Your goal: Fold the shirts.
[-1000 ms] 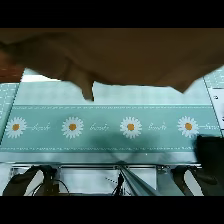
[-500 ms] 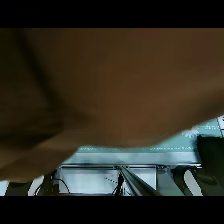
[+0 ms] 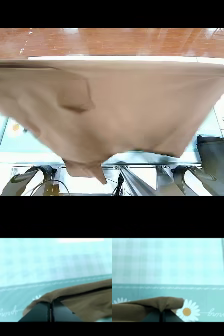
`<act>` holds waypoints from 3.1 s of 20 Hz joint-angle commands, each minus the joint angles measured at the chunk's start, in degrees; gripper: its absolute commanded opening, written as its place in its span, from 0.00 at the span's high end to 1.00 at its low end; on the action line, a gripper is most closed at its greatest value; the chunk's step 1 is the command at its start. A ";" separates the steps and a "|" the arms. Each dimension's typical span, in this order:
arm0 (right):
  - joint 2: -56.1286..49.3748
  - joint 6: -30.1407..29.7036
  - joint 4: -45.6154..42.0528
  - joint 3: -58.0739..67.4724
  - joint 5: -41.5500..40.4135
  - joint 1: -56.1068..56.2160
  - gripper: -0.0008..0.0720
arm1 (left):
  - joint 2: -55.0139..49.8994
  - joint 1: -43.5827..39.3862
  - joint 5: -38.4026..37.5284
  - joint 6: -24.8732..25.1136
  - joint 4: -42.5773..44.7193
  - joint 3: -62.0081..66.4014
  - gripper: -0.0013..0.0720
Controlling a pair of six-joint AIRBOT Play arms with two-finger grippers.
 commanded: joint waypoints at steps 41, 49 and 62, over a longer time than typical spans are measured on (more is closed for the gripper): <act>-41.35 -2.25 -3.41 -6.40 0.79 -1.97 0.43 | -57.11 -5.11 5.18 6.75 -2.89 -4.61 0.52; -19.10 -12.37 17.81 -39.34 -16.83 -28.96 0.30 | -28.70 8.33 16.28 12.94 -5.42 -55.12 0.28; -15.69 -12.17 22.29 -42.27 -19.76 -30.84 0.33 | -24.11 -3.98 46.29 12.24 -16.76 -74.36 0.33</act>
